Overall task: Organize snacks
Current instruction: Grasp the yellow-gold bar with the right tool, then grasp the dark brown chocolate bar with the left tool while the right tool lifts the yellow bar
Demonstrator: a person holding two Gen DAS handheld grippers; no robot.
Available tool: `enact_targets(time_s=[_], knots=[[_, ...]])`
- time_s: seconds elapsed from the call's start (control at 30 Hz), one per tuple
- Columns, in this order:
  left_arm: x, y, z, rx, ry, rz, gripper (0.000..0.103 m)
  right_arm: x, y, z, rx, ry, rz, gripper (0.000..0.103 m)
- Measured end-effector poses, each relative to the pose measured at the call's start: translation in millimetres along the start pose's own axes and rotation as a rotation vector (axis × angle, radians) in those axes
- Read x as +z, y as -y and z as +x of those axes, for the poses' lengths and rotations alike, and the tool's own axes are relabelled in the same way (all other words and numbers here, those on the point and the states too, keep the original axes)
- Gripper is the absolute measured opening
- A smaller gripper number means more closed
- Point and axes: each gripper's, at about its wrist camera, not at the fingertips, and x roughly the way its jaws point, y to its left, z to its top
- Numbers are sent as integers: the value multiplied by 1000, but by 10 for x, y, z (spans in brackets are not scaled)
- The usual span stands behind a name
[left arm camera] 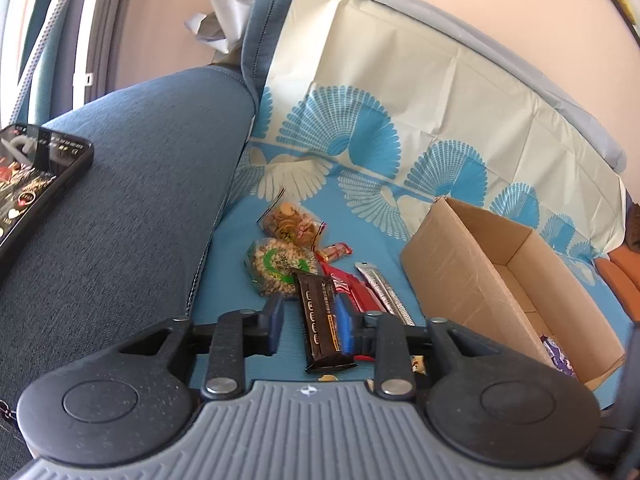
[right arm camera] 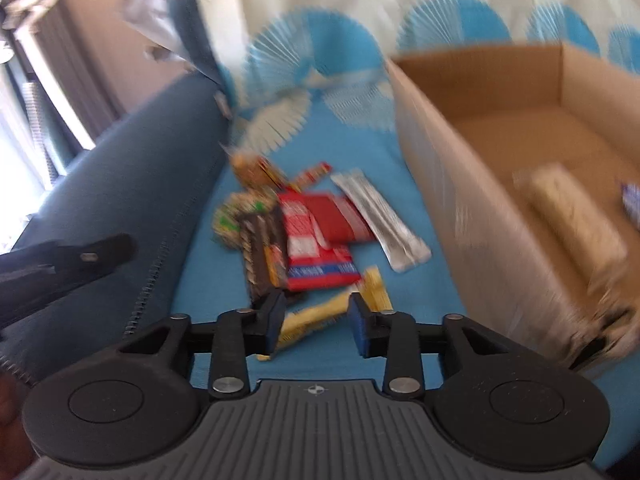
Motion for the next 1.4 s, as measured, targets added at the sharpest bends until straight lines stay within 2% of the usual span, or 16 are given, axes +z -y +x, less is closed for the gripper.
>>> enact_targets(time_s=[0.17, 0.4, 0.47, 0.5, 0.53, 0.63, 0.8, 0.97, 1.17, 1.2, 1.3, 1.4], knots=[[-4, -84, -6, 4, -6, -28, 39, 33, 51, 233, -15, -30, 87, 48], [-8, -122, 16, 18, -24, -32, 43, 151, -48, 519, -21, -64, 77, 51], [-7, -119, 18, 21, -24, -26, 43, 171, -90, 561, -30, -73, 41, 45], [-10, -121, 20, 22, -24, -28, 44, 176, -117, 580, -35, -79, 13, 32], [-8, -126, 25, 22, -25, -33, 44, 173, -133, 580, -35, -81, -18, 24], [-8, -138, 28, 24, -26, -37, 44, 153, -146, 504, -18, -70, -109, 11], [-12, -125, 23, 23, -25, -29, 44, 129, -93, 210, 5, -58, -233, 8], [-12, -102, 40, 30, -28, -15, 48, 71, -14, -50, 38, -55, -332, 8], [-5, -127, 75, 36, -31, -25, 49, -154, 85, -112, 40, -32, -436, 9], [-5, -135, 83, 40, -32, -35, 49, -180, 107, -122, 41, -28, -435, 11], [1, -115, 122, 54, -37, -33, 49, -204, 178, -94, 52, -57, -425, 32], [4, -63, 167, 70, -42, -14, 50, -236, 211, -65, 60, -94, -448, 34]])
